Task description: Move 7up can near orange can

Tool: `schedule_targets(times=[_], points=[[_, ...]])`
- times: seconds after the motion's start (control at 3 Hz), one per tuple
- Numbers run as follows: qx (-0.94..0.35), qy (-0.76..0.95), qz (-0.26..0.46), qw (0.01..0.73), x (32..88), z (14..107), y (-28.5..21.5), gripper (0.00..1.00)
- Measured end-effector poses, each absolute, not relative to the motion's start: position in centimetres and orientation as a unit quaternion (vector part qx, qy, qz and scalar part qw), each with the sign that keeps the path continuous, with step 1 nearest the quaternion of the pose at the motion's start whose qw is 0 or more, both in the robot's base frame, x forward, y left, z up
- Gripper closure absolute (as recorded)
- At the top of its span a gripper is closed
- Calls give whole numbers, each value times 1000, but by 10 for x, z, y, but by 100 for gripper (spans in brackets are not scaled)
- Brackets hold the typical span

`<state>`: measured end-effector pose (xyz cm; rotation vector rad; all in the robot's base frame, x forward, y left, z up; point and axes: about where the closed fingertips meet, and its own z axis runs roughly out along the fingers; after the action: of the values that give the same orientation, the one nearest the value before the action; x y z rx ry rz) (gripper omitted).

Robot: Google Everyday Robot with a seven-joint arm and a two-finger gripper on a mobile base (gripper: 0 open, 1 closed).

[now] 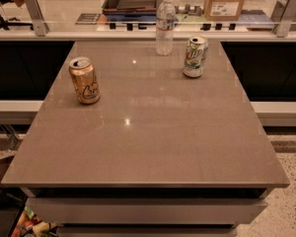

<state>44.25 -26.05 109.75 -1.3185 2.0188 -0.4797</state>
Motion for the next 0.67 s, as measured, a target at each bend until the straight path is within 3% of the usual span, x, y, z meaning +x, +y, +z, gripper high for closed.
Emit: schedule_targets(times=[0.67], points=[[-482,776,-162,373,474,1093,-248,0]])
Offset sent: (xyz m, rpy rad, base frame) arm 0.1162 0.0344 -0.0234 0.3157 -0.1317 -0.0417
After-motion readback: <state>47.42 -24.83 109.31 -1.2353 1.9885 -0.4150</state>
